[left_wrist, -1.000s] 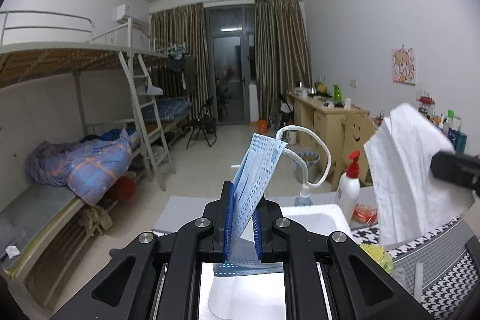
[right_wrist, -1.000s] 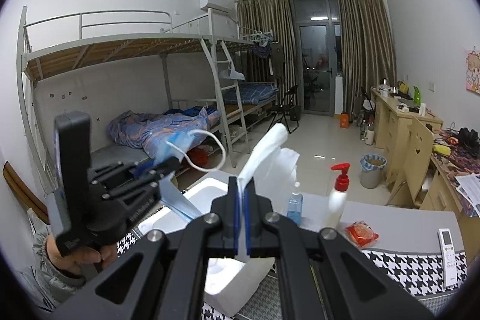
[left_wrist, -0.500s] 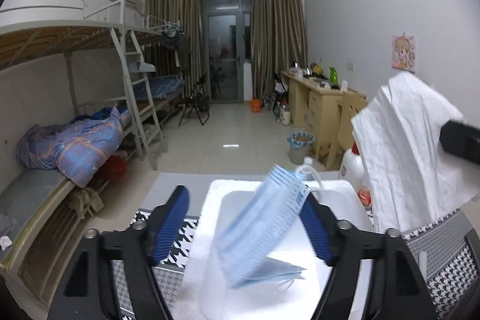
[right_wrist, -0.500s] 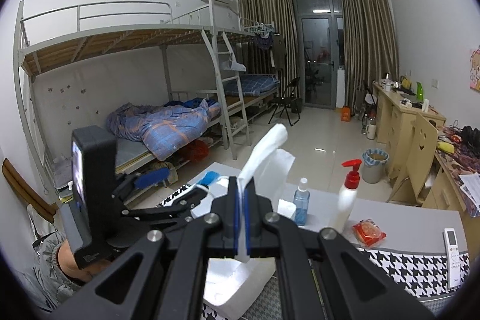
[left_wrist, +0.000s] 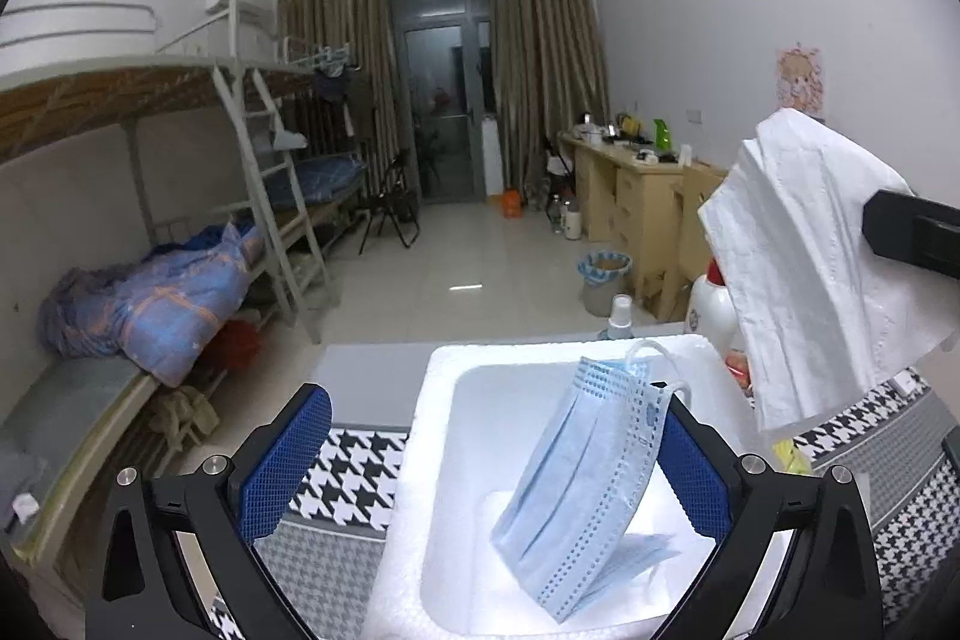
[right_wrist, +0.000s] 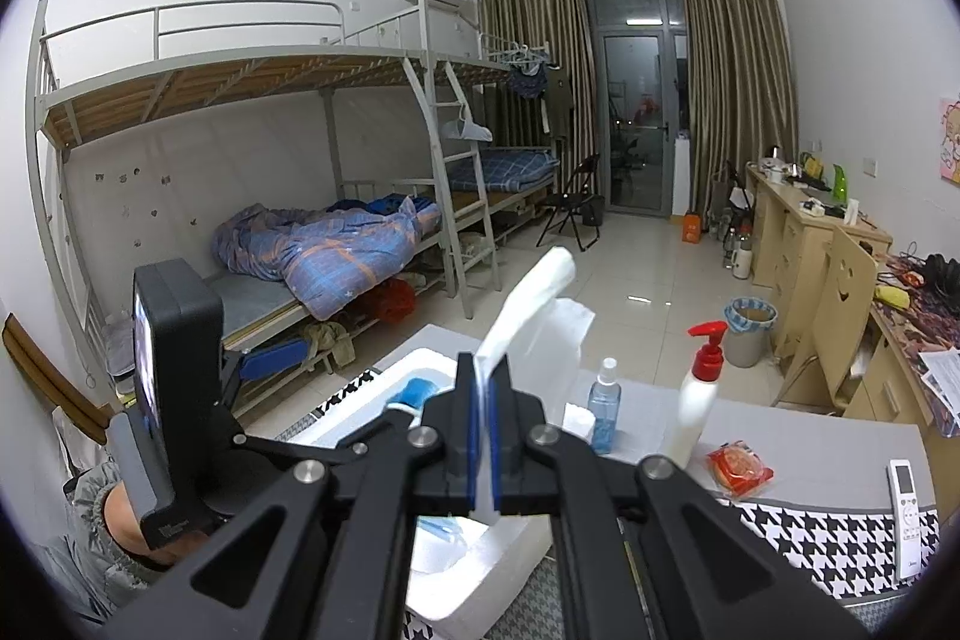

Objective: Organize soft objects

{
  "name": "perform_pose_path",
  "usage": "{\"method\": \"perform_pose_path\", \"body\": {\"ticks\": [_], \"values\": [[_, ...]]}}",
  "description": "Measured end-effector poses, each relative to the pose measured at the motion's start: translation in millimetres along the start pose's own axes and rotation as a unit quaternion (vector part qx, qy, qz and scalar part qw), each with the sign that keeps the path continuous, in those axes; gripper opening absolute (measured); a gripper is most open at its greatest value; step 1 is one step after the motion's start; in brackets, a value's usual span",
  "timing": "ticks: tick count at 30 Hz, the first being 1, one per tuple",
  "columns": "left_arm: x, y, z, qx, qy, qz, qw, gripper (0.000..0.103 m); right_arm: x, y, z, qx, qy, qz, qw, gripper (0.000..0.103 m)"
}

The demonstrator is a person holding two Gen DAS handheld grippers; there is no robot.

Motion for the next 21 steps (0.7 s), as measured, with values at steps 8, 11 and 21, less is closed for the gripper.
{"method": "perform_pose_path", "body": {"ticks": [8, 11, 21], "values": [[-7, 3, 4, -0.002, 0.003, -0.012, 0.9999, 0.102, 3, 4, -3, 0.007, -0.001, -0.003, 1.000, 0.005], [-9, 1, 3, -0.003, 0.002, -0.021, 0.9998, 0.102, 4, 9, -3, 0.013, -0.005, -0.001, 1.000, 0.005], [-11, 6, 1, 0.002, 0.000, -0.011, 0.9999, 0.102, 4, 24, -11, 0.034, 0.000, 0.009, 0.999, 0.005]]}}
Point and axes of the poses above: each gripper's, at about its wrist camera, not at the fingertips, and z roughly against the way its jaws point, y to its left, x to its top, the point moved 4 cm from there along -z, roughly the way its jaws point, and after that the axes turned 10 degrees about -y, right-handed, at the moved point
